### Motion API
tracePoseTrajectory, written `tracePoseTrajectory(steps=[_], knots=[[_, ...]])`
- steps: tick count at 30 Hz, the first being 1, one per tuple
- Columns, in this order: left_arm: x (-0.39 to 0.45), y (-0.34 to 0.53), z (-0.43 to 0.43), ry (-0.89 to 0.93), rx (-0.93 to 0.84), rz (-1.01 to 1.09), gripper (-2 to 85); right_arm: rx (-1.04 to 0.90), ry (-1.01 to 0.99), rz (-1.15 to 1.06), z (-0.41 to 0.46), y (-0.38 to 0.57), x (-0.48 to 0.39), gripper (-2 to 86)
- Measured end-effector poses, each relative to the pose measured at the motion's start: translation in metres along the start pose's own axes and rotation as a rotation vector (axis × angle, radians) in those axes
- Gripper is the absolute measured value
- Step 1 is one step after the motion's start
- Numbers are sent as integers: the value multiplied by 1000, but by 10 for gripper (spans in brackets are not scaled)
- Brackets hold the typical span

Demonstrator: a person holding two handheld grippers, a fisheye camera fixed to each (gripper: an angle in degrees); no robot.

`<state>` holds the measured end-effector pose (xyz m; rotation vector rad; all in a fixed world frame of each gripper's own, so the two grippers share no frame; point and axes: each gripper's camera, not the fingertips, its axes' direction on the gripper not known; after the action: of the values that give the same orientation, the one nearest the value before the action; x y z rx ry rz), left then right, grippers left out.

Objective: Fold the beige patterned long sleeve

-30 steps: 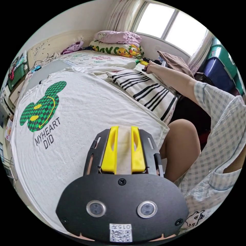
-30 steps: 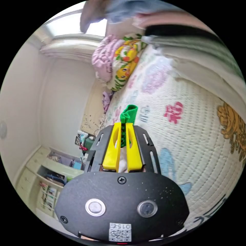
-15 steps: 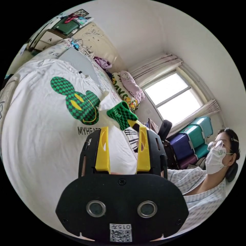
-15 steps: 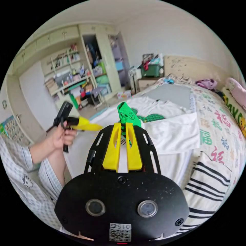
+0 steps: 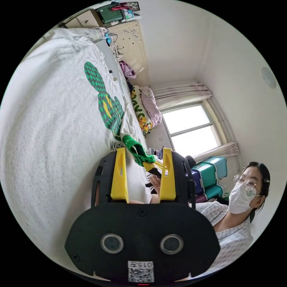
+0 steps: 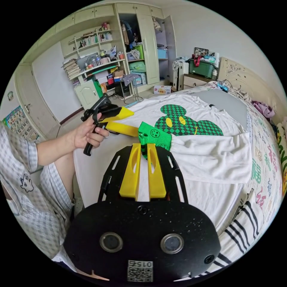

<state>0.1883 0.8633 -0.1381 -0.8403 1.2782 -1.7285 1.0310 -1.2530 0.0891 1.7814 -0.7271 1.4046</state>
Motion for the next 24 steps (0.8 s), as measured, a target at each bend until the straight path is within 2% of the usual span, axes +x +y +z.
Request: tracePoseTrajectory(steps=[3,5,8,13,15,18,24], knots=[[-9,-5,-10,-48,23,-25,146,-50,14,-94,10,-5,-18,61],[-7,-10,-2,-161,-19,-20,116,-99,6,-127,16,-8,-27,72],[4,-10,14,-264,-89,42,30,-121,40,-125,24,-9,-34,64],[9,3,-3,-192,-12,92,0,-20,79,-157,11,-7,-34,27],[16,9,-15,-132,3,115,-2,50,-11,-167,0,-6,-31,36],[34,27,-38,-223,7,189,-4,69,-165,-163,-3,-8,-21,59],[39,50,-57,-266,-36,266,-4,146,-391,-183,-15,-7,0,61]])
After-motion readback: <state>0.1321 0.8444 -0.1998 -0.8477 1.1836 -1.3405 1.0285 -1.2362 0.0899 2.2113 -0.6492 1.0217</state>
